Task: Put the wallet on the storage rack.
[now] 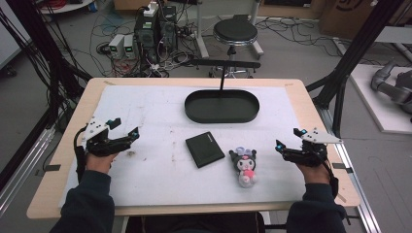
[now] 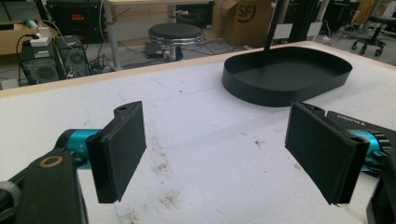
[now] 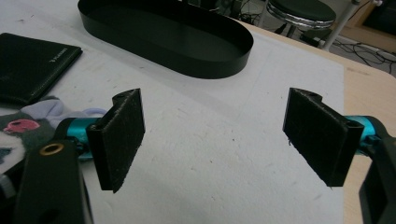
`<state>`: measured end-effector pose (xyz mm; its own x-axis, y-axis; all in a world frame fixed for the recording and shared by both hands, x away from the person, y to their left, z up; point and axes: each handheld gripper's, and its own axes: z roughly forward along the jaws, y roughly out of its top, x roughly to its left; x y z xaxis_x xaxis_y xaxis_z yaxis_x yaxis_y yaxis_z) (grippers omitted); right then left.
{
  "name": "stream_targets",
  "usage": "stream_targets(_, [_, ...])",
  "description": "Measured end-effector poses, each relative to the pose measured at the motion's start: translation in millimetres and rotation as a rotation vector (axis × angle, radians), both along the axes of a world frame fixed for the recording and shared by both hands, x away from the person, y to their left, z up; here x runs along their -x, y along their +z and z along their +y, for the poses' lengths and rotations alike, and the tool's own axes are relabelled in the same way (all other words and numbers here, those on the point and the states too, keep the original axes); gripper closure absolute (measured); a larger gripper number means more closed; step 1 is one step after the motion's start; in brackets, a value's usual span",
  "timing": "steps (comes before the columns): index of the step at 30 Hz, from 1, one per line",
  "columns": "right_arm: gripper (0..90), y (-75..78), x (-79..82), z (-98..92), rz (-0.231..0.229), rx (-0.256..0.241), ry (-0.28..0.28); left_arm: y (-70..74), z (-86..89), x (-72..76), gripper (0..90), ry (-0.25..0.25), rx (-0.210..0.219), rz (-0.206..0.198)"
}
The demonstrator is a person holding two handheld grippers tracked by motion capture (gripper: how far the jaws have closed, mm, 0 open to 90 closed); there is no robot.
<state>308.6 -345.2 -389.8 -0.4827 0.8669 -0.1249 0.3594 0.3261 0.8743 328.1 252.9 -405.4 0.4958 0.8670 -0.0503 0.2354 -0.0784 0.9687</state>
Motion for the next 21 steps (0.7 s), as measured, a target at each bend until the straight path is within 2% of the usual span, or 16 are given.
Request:
stream_targets(7, [21.2,0.4,-1.4,12.2,0.01,-0.001,0.025,0.5,1.8,5.1,20.7,-0.002,-0.003,-0.003])
stream_targets(14, [21.2,-2.9,-5.4,37.8,0.033,0.032,0.098,-1.1,-1.0,3.3,20.8,-0.007,-0.007,0.004])
stream_targets(17, [21.2,-3.2,-6.4,54.2,0.053,0.003,0.145,-2.3,-3.4,1.7,21.5,-0.014,-0.016,0.012])
stream_targets(18, [21.2,-3.2,-6.4,54.2,0.053,0.003,0.145,-2.3,-3.4,1.7,21.7,-0.014,-0.016,0.012])
stream_targets(19, [21.2,-1.2,-7.3,67.4,0.076,-0.037,0.179,-2.6,-3.8,1.4,22.0,-0.019,-0.02,0.015])
stream_targets(21, [21.2,-0.5,-7.8,73.9,0.079,-0.036,0.196,-2.8,-4.0,1.2,22.6,-0.018,-0.025,0.015])
